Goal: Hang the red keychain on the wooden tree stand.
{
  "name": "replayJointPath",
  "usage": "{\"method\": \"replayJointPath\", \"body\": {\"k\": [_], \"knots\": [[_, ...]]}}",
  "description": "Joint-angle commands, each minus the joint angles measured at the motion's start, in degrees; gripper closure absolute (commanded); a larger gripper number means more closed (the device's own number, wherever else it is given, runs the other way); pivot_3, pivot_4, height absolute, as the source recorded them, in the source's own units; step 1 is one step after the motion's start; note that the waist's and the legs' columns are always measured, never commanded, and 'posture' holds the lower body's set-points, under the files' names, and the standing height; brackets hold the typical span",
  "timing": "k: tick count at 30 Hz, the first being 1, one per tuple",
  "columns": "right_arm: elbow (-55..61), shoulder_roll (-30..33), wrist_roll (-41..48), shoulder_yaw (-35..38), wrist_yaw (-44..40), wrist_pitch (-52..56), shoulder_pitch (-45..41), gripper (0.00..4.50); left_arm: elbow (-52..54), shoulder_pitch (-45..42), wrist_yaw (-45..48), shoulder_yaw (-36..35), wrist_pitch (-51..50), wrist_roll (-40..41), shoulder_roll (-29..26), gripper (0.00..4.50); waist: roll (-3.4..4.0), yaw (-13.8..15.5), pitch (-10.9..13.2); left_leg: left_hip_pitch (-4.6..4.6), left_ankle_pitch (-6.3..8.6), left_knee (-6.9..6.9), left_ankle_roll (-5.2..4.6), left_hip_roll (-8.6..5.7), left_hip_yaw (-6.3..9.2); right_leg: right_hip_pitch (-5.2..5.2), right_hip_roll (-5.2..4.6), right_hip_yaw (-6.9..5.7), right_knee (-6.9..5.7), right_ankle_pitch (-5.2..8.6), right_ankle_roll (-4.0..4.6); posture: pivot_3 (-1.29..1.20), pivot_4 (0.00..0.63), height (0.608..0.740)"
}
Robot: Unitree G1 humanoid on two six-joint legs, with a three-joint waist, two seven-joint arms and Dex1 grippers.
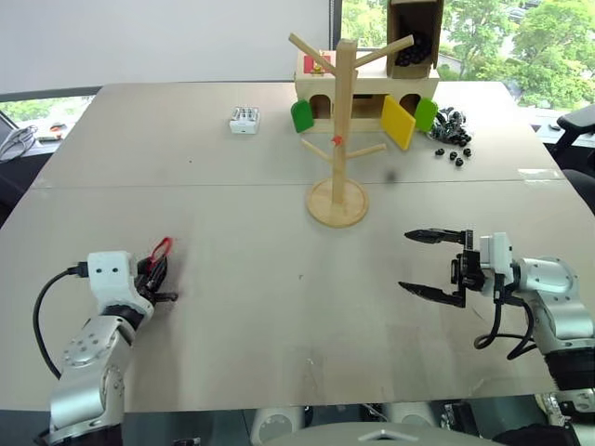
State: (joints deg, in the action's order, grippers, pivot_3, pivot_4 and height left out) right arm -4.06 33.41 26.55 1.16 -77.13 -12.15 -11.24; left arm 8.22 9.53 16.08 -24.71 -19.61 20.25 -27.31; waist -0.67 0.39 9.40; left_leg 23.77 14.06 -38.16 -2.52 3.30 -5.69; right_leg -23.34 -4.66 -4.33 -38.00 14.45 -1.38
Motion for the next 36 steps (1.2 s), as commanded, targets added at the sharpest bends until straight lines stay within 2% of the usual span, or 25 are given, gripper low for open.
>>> {"method": "replayJointPath", "body": {"k": [1,8,13,19,27,36], "knots": [[-0.31,0.5,0.6,1.34,-0.38,-1.28,-1.24,0.0,-0.07,2.03,-0.47,-0.18,-1.99,-1.08,0.33,4.41,0.0,-0.03,0.0,0.0,0.0,0.0,0.0,0.0,0.0,0.0,0.01,0.0,0.0,0.0,0.0,0.0,0.15,0.74],[-0.57,1.34,2.53,3.31,1.33,1.53,-2.89,0.0,2.94,0.02,0.01,0.21,0.14,0.11,1.88,4.41,0.0,0.11,0.0,0.01,0.0,0.0,-0.01,0.0,-0.01,0.0,0.0,0.0,0.0,0.0,0.0,0.0,0.15,0.74],[5.26,6.46,9.59,9.34,6.9,14.8,-5.06,0.0,11.51,-7.52,0.4,5.63,4.88,0.81,5.97,4.41,-0.06,1.1,0.07,0.13,-0.01,-0.1,-0.01,-0.06,0.05,0.0,-0.11,-0.09,0.0,-0.05,-0.04,0.0,0.15,0.74],[8.71,10.93,11.59,13.24,10.22,21.72,-7.83,0.0,16.59,-17.12,1.0,12.6,7.0,-0.05,9.17,4.41,-0.19,1.04,0.0,0.11,0.0,-0.14,-0.02,-0.08,0.07,0.09,-0.05,-0.07,0.05,-0.13,-0.01,0.0,0.15,0.74],[10.61,17.4,13.4,17.56,12.43,29.01,-11.08,0.0,16.37,-27.81,2.09,21.07,7.09,1.58,14.96,4.41,-0.19,0.63,0.07,0.13,-0.01,-0.16,-0.02,-0.17,0.07,0.09,0.08,-0.02,0.05,-0.15,-0.07,0.0,0.15,0.74],[11.94,18.16,12.57,19.74,13.58,29.42,-9.58,0.0,14.87,-31.8,4.78,25.84,6.91,2.32,18.47,4.41,-0.22,0.48,0.09,0.13,-0.15,-0.16,0.22,-0.2,0.06,0.1,0.17,0.05,0.1,-0.14,-0.09,0.0,0.15,0.74]]}}
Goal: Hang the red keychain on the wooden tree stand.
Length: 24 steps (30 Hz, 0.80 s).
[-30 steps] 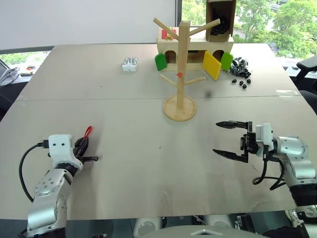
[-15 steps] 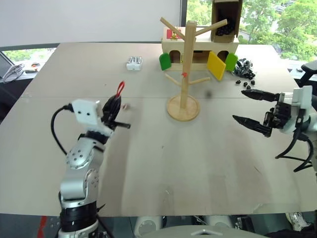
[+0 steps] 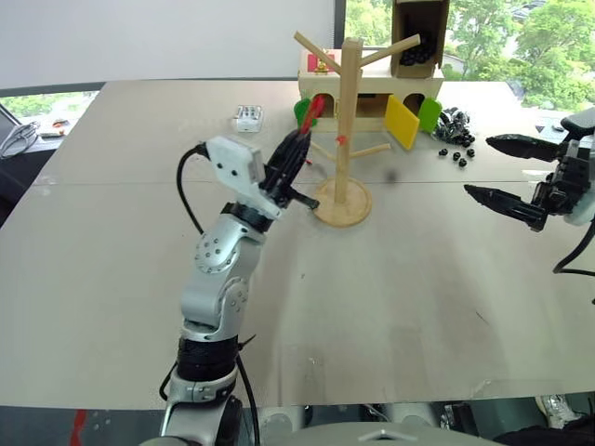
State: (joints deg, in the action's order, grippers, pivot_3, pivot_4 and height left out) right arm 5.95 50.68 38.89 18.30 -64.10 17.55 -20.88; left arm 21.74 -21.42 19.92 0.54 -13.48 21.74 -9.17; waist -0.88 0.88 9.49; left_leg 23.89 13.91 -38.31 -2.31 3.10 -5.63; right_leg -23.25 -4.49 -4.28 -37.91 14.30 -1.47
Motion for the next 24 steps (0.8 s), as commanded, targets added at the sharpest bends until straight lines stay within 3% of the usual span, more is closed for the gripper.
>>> {"method": "replayJointPath", "body": {"k": [1,24], "knots": [[2.01,1.06,0.29,2.99,0.62,-0.09,0.27,0.0,1.28,-1.05,1.32,0.97,0.78,0.89,0.44,4.41,0.0,-0.03,0.0,0.0,0.0,0.0,0.0,0.0,0.0,0.0,0.0,0.0,0.0,0.0,0.0,0.0,0.15,0.74],[-0.81,3.79,1.91,4.35,-2.67,3.39,-1.21,0.0,2.69,4.41,5.35,3.4,2.42,-0.77,-0.45,4.41,-0.01,0.02,0.01,-0.01,0.01,-0.01,-0.01,0.02,0.01,0.0,0.01,0.03,0.0,0.0,0.0,0.0,0.15,0.74]]}}
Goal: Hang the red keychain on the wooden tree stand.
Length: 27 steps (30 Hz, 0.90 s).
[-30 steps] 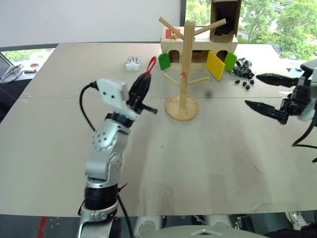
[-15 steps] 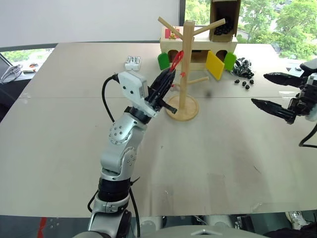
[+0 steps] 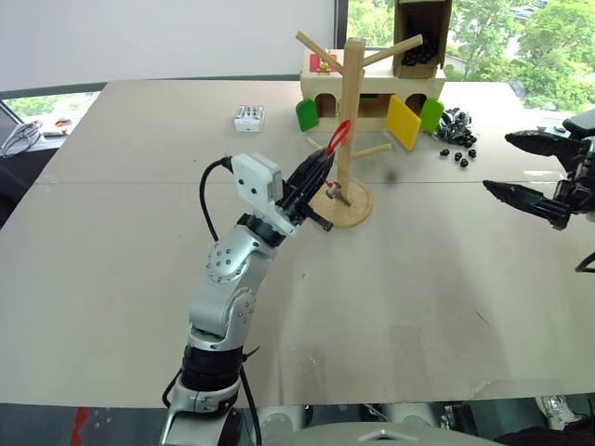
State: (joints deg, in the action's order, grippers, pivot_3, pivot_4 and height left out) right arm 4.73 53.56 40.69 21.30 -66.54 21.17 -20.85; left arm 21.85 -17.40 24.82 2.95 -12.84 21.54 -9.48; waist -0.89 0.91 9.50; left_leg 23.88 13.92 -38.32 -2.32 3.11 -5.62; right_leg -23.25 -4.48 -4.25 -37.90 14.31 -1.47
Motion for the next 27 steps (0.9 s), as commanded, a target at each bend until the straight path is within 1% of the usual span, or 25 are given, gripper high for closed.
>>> {"method": "replayJointPath", "body": {"k": [1,9,15,22,25,27], "knots": [[0.49,0.88,0.11,1.34,-0.23,-0.22,-1.19,0.0,2.54,0.51,0.45,1.13,1.89,-0.78,-0.15,4.41,0.0,-0.02,0.0,0.0,0.0,0.0,0.0,0.0,0.0,0.0,0.0,0.0,0.0,0.0,0.0,0.0,0.15,0.74],[0.81,0.75,0.16,1.36,0.02,-0.12,-1.22,0.0,1.15,1.25,0.31,2.41,2.61,-3.07,-0.39,4.41,0.0,-0.03,0.0,0.0,0.02,0.0,-0.03,0.01,0.0,0.0,0.0,0.0,0.0,0.0,0.0,0.0,0.15,0.74],[1.32,0.45,0.16,1.42,0.6,-0.15,-0.95,0.0,-2.18,-0.34,-1.74,2.26,3.46,-5.72,0.43,4.41,0.0,0.01,0.0,0.0,0.04,0.0,-0.08,0.0,0.0,0.0,0.0,0.0,0.0,0.0,0.0,0.0,0.15,0.74],[1.97,0.13,0.18,1.53,1.31,-0.24,-0.52,0.0,-6.04,-3.42,-3.39,1.01,4.46,-6.15,2.15,4.41,0.0,-0.01,0.0,0.0,0.07,0.0,-0.13,0.01,0.0,0.0,0.0,0.0,0.0,0.0,0.0,0.0,0.15,0.74],[2.11,-0.01,0.2,1.53,1.44,-0.28,-0.48,0.0,-7.03,-4.74,-3.69,1.03,5.04,-6.09,3.01,3.38,0.0,-0.01,0.0,0.0,0.05,0.0,-0.09,0.0,0.0,0.0,0.0,0.0,0.0,0.0,0.0,0.0,0.15,0.74],[2.13,-0.1,0.17,1.51,1.49,-0.31,-0.5,0.0,-7.47,-5.25,-3.86,1.1,5.25,-6.19,3.47,2.45,0.0,0.01,0.0,0.0,0.03,0.0,-0.05,0.0,0.0,0.0,0.0,0.0,0.0,0.0,0.0,0.0,0.15,0.74]]}}
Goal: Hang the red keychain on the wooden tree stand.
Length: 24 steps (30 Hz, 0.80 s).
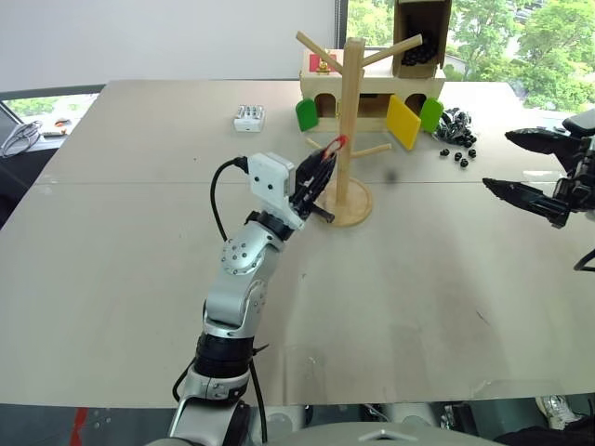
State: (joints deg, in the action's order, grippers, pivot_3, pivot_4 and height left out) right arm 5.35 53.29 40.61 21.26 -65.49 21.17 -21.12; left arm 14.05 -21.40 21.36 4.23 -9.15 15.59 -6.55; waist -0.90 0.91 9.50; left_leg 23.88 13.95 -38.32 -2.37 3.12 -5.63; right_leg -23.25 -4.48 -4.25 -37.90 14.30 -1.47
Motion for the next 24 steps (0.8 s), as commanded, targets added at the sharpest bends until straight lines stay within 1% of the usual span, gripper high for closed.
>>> {"method": "replayJointPath", "body": {"k": [1,2,3,5,10,14,16,18,19,22,24], "knots": [[1.54,0.13,0.26,1.55,0.46,-0.32,-0.24,0.0,0.19,-1.43,-0.48,-0.15,1.64,-0.32,0.71,1.96,0.0,0.0,0.0,0.0,-0.01,0.0,0.02,0.0,0.0,0.0,0.0,0.0,0.0,0.0,0.0,0.0,0.15,0.74],[1.61,0.09,0.28,1.54,0.51,-0.33,-0.24,0.0,0.07,-1.53,-0.51,-0.17,1.7,-0.36,0.82,1.42,0.0,-0.01,0.0,0.0,-0.01,0.0,0.02,0.0,0.0,0.0,0.0,0.0,0.0,0.0,0.0,0.0,0.15,0.74],[1.74,0.01,0.44,1.58,0.52,-0.27,-0.22,0.0,-0.05,-1.52,-0.54,-0.2,1.82,-0.44,0.91,1.01,0.0,-0.02,0.0,0.0,-0.02,0.0,0.03,-0.01,0.0,0.0,0.0,0.0,0.0,0.0,0.0,0.0,0.15,0.74],[2.15,-0.14,1.06,1.77,0.48,0.07,-0.13,0.0,-0.32,-1.42,-0.72,-0.32,2.14,-0.72,0.96,0.04,0.0,-0.01,0.0,0.0,-0.04,0.0,0.06,-0.01,0.0,0.0,0.0,0.0,0.0,0.0,0.0,0.0,0.15,0.74],[4.56,-0.11,4.49,3.06,-0.22,2.54,0.97,0.0,-1.77,0.03,-2.29,-1.79,2.3,-1.03,1.21,0.04,0.0,-0.01,0.0,0.0,-0.04,0.0,0.06,0.01,0.0,0.0,0.0,0.0,0.0,0.0,0.0,0.0,0.15,0.74],[4.43,-0.31,4.03,3.31,0.72,2.5,1.56,0.0,-2.12,1.59,-3.59,-4.82,1.09,1.05,1.39,0.04,0.0,-0.03,0.0,0.0,-0.01,0.0,0.01,0.02,0.01,0.0,0.0,0.0,0.0,0.0,0.0,0.0,0.15,0.74],[3.78,-0.61,3.47,3.13,2.12,2.73,1.58,0.0,-2.06,2.33,-4.82,-5.51,-0.02,0.56,1.14,0.04,0.0,-0.03,0.0,0.0,0.0,0.0,0.0,0.03,0.01,0.0,0.0,-0.01,-0.01,0.0,0.0,0.0,0.15,0.74],[3.86,-3.52,3.5,3.09,7.43,3.89,2.34,0.0,-1.12,4.28,-6.03,-7.59,-1.52,1.81,1.04,0.04,-0.08,-0.03,-0.04,0.0,0.0,0.0,0.0,0.02,0.01,0.0,0.0,-0.01,-0.01,0.0,0.0,0.0,0.15,0.74],[4.14,-6.1,2.55,2.81,10.75,3.17,3.0,0.0,-0.87,5.45,-6.4,-8.75,-1.88,2.22,0.75,0.04,-0.17,-0.08,-0.1,-0.01,-0.01,0.0,0.02,0.04,0.02,0.01,0.0,-0.01,0.0,0.0,0.0,0.0,0.15,0.74],[4.18,-14.48,-3.08,0.94,19.01,-1.69,5.7,0.0,-1.29,8.0,-7.63,-11.27,-1.57,1.93,-0.24,0.04,-0.19,-0.08,-0.09,-0.02,-0.05,0.02,0.08,0.06,0.03,0.01,0.03,0.0,-0.01,0.0,0.0,0.0,0.15,0.74],[3.62,-19.06,-6.1,-0.02,22.05,-5.17,7.03,0.0,-1.7,8.8,-8.38,-12.16,-1.82,2.0,-0.35,0.04,-0.18,-0.08,-0.09,-0.01,-0.05,0.02,0.09,0.07,-0.01,-0.03,0.02,0.01,-0.05,0.0,0.0,0.0,0.15,0.74]]}}
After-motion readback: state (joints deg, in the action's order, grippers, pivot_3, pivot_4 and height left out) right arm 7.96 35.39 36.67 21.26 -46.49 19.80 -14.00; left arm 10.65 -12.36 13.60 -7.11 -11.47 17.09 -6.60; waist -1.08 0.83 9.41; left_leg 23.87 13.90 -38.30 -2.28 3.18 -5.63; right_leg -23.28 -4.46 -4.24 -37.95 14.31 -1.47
